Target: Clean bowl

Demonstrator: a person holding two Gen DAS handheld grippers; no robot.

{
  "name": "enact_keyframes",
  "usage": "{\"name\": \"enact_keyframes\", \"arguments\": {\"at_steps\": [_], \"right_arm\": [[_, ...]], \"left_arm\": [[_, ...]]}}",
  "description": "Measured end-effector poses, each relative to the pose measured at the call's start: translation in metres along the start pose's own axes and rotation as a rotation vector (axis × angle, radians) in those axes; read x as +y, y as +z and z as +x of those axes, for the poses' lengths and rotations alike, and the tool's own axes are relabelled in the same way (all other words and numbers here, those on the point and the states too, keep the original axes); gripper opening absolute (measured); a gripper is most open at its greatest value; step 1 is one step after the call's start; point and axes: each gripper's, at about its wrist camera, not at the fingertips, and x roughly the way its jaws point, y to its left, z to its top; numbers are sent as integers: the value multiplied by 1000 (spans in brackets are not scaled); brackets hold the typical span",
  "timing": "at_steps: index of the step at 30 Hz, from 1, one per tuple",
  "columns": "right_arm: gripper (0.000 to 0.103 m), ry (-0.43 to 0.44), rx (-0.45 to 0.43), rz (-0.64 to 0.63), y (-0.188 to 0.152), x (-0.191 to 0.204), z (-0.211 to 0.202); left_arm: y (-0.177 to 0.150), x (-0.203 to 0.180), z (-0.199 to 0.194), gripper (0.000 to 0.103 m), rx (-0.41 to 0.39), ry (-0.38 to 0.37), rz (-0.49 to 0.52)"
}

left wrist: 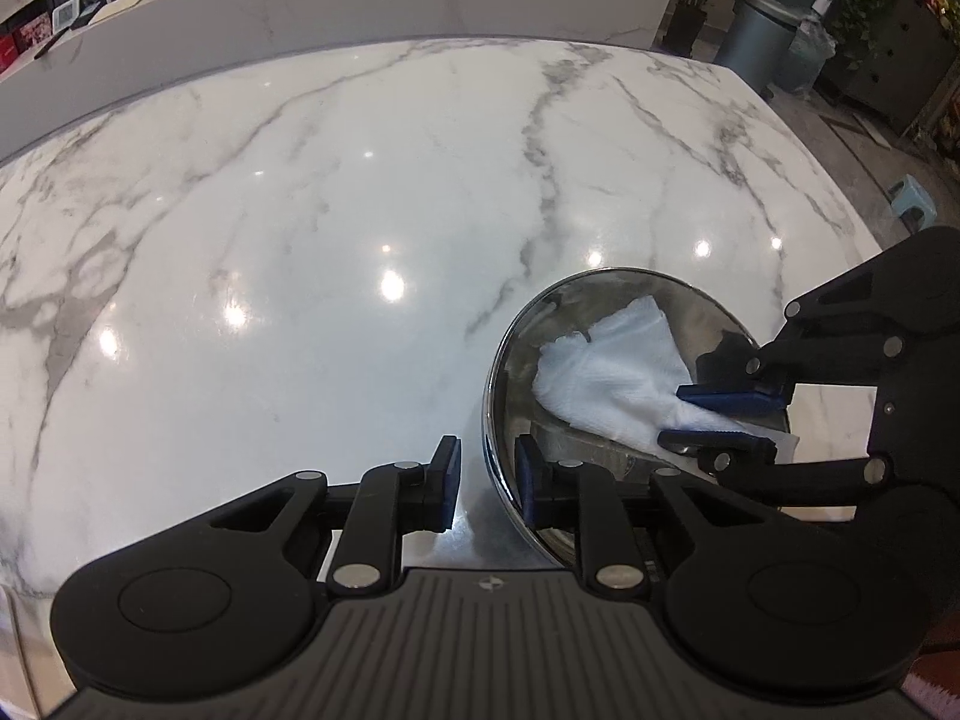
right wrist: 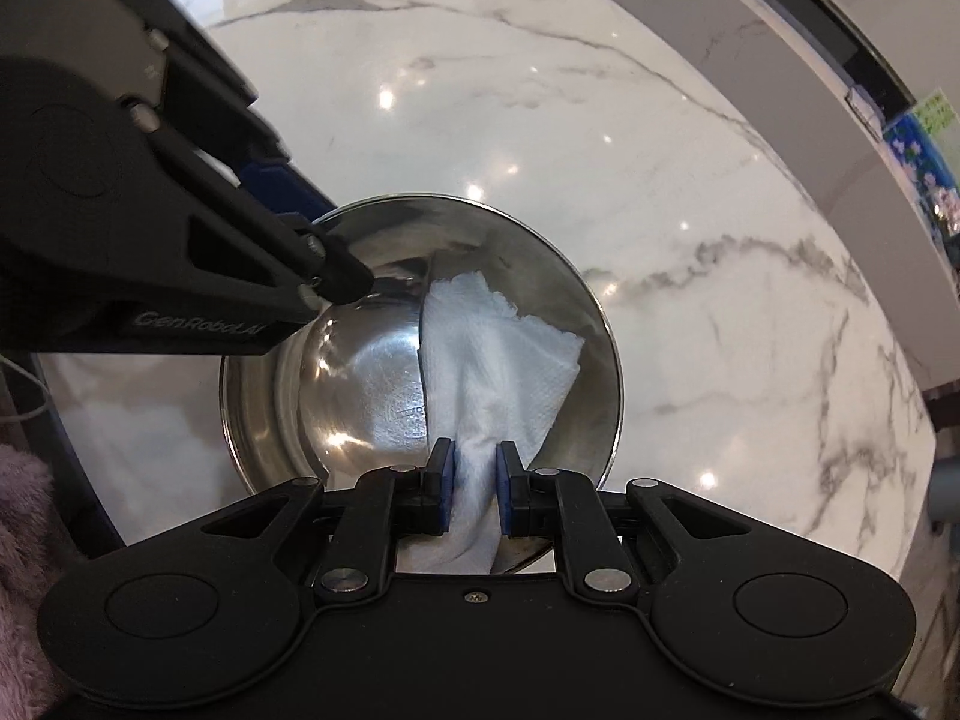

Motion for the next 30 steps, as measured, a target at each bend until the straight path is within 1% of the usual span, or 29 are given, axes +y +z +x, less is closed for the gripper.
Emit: {"name": "enact_keyframes", "arguments": {"at_steps": [2, 3, 8, 10, 14, 18, 21, 23, 24, 26, 30], "right_arm": [[12, 26, -7, 38, -2, -9, 0], [12, 37, -10, 53, -1, -11, 1], [12, 75, -28, 105, -1, -17, 5], [12, 75, -31, 106, -2, -15, 5], [12, 74, -35, 104, -4, -14, 5], [13, 97, -36, 107, -4, -12, 7], [13, 170, -48, 143, -3, -14, 8], [13, 255, -59, 180, -1, -17, 11], [13, 269, -59, 184, -1, -17, 12], [13, 265, -53, 168, 0, -16, 12], [12, 233, -33, 127, 0, -15, 11]], "left_arm": [[-2, 3, 1, 29, 25, -41, -33], [-4, 4, 1, 35, 32, -58, -44], [-13, 0, 2, 36, 67, -109, -54], [-13, -1, 2, 32, 65, -114, -52], [-11, -1, 1, 28, 43, -88, -37], [-7, -3, 1, 23, 33, -61, -18], [-4, -4, 2, 20, 29, -37, -4], [-2, -7, 3, 20, 27, -23, 11], [-2, -8, 3, 20, 24, -13, 23], [-2, -10, 3, 16, 17, 14, 50], [-2, -13, 2, 17, 7, 43, 84]]}}
